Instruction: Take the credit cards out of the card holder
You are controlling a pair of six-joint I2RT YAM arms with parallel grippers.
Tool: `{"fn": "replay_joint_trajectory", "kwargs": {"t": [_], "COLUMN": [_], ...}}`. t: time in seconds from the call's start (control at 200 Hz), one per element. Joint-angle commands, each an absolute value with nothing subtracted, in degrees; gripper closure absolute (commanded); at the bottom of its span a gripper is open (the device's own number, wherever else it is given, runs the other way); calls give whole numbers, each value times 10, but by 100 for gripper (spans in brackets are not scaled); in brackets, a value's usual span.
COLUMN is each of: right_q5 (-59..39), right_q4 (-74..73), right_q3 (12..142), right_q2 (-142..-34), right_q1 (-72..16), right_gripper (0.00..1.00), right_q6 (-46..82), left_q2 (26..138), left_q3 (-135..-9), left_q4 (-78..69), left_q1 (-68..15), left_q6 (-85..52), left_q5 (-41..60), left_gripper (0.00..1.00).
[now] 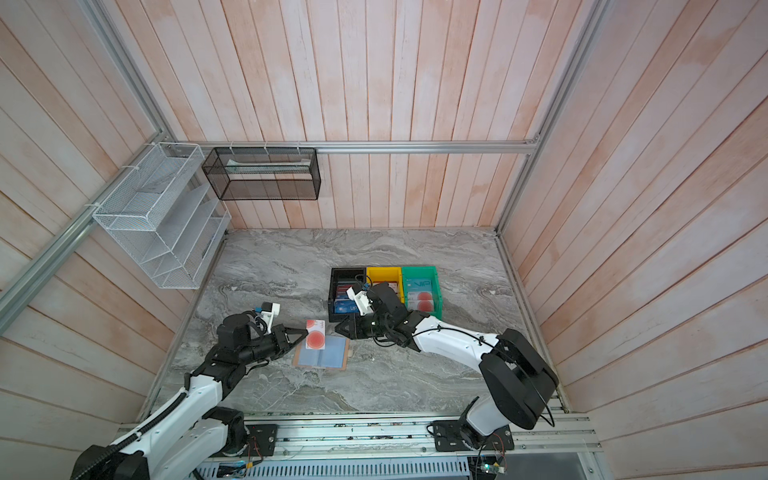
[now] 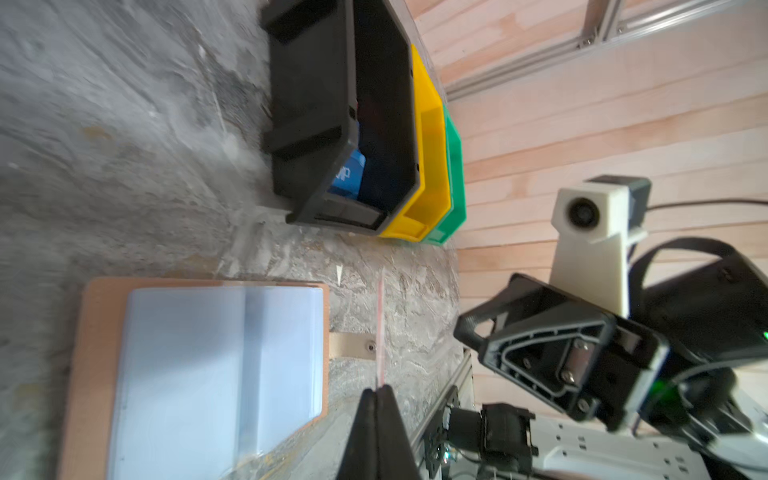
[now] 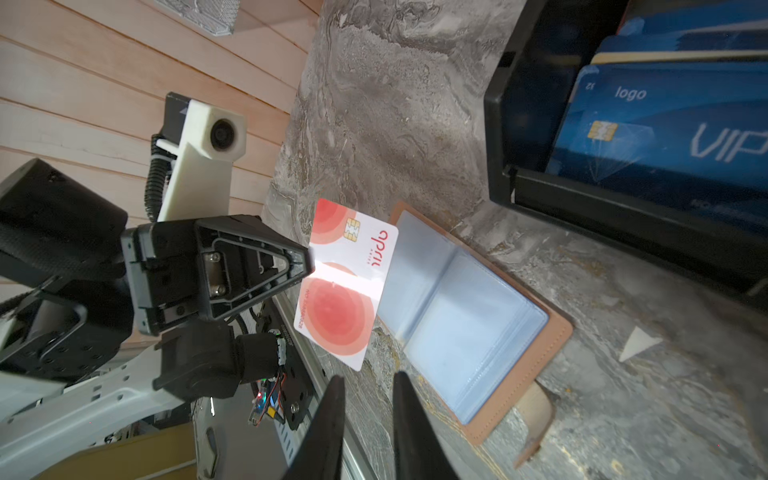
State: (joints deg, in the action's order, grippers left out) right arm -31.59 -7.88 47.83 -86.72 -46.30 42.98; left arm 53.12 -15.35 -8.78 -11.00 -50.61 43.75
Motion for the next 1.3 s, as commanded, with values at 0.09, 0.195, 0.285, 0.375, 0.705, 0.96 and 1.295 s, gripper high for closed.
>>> {"fn": "replay_joint_trajectory", "kwargs": {"t": [0.09, 0.195, 0.285, 0.375, 0.705, 0.96, 1.295], "right_q5": [-385, -391, -396, -402, -413, -406, -370], "right_q4": [-145, -160, -178, -190, -226, -255, -207], "right_q3": [459, 454, 449, 450, 441, 401, 334], "right_q2": [-888, -895, -899, -904, -908, -867, -726], "right_q1": [-461, -461, -461, -461, -461, -449, -375], "right_gripper": [72, 69, 69, 69, 94, 100, 100], "right_q6": [463, 467, 474, 480, 498, 529, 575], "left_q2": [565, 580, 590, 601, 615, 609, 612], "left_q3": [-160, -166, -165, -160, -171, -178, -192], "left_q4": [-235, -258, -267, -283, -248, -180, -117], "left_q1": [-144, -160, -170, -175, -180, -178, -175], "left_q6": [-560, -567, -570, -575, -559, -532, -500], "left_q5": [494, 494, 484, 481, 457, 426, 397], "left_gripper": [100, 100, 100, 100, 100, 76, 74]}}
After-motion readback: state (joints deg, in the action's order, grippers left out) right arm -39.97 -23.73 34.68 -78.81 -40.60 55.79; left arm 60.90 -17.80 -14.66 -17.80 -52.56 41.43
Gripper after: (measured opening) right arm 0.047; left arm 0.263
